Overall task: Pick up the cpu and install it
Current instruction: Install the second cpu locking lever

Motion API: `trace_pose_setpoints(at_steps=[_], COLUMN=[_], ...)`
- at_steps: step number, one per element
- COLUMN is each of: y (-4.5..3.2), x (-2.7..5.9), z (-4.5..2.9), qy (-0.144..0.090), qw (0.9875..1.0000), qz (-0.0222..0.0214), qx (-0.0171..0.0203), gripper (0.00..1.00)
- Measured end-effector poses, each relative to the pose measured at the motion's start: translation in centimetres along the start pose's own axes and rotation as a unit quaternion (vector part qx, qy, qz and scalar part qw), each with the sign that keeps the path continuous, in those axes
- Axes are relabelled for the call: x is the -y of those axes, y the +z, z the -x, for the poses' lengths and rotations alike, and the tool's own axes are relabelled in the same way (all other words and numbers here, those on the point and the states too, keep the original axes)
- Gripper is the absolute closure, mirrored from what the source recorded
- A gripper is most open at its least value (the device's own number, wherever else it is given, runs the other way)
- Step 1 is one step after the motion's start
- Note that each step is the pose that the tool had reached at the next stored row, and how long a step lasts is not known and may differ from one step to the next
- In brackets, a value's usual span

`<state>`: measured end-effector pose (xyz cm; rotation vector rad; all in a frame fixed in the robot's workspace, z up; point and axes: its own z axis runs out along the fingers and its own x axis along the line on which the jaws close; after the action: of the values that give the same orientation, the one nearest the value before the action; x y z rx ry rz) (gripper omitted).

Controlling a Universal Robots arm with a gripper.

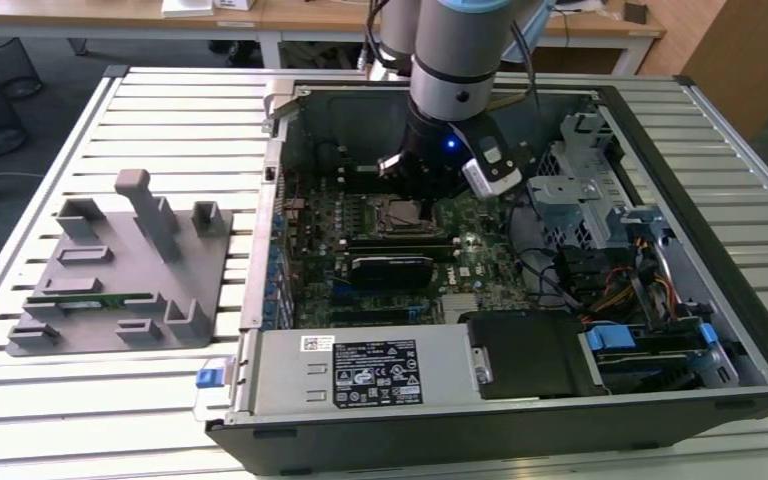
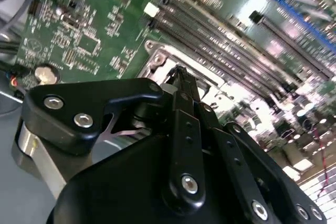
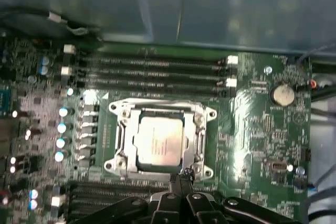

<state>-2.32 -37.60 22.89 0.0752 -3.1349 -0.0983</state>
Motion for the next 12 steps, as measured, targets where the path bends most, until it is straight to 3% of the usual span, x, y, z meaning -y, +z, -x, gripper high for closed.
trace_pose_setpoints(at_steps=[2, 6, 12], y=[-0.02, -0.04, -0.04], x=[0.05, 0.32, 0.69], z=[-0.02, -0.74, -3.05], qy=[0.0, 0.0, 0.0], qw=[1.0, 1.0, 1.0], qz=[0.0007, 0.0021, 0.0034], qx=[-0.0039, -0.0047, -0.0046], gripper=[0.89, 0.89, 0.89])
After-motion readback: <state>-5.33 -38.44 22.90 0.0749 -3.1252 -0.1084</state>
